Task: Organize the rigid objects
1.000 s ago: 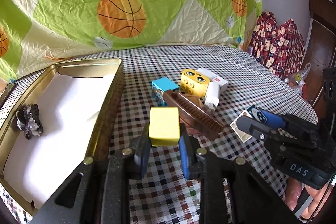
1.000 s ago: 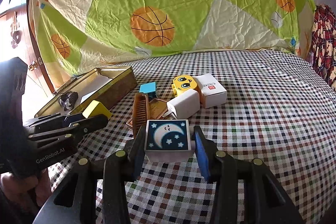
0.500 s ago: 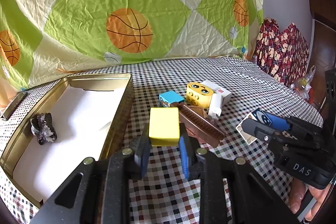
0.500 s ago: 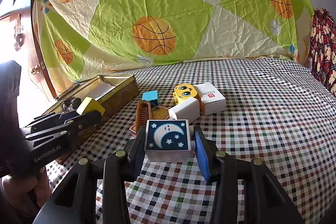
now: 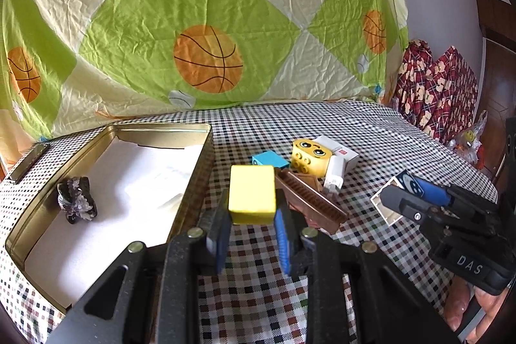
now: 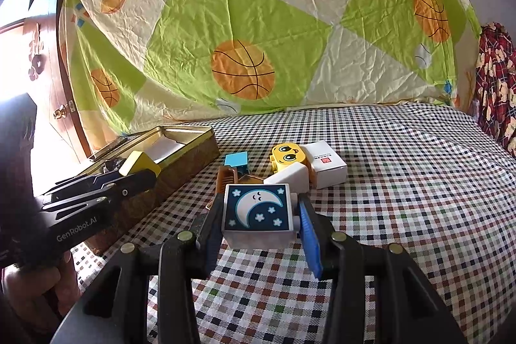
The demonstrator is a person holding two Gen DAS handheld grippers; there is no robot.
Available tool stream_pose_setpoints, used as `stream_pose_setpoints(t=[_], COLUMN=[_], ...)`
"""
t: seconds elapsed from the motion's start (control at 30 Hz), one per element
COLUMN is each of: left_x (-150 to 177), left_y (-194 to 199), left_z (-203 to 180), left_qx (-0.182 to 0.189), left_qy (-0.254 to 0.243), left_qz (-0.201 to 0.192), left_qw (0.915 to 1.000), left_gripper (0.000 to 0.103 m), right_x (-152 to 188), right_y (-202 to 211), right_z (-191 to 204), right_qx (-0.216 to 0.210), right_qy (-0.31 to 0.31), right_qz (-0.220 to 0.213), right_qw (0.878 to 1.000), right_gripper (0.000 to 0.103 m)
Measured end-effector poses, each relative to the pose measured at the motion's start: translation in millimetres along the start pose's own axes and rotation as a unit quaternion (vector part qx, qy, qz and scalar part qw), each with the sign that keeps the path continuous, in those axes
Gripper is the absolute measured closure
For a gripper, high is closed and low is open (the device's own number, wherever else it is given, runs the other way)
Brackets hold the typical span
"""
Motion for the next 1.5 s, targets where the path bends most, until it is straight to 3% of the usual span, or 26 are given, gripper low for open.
stream_pose_setpoints(t=[1.5], left_x=[-4.5], left_y=[32.0], left_z=[0.2], left_qx=[-0.024], left_qy=[0.000], left_qz=[-0.084], left_qw=[0.9962], left_gripper=[0.080], right_x=[-1.5], right_y=[30.1], right_z=[-1.4], right_qx=[0.002], right_qy=[-0.003], right_qz=[-0.085], right_qw=[0.996], right_gripper=[0.058])
Point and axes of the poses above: each gripper's, at about its wrist camera, not at the fingertips, and y roughly against the way its jaws point, z to its left, x to its underside, the point moved 4 cm from there along -y, roughly the way its jaws point, and after that the axes turned 6 degrees about x, right-handed, at the moved point
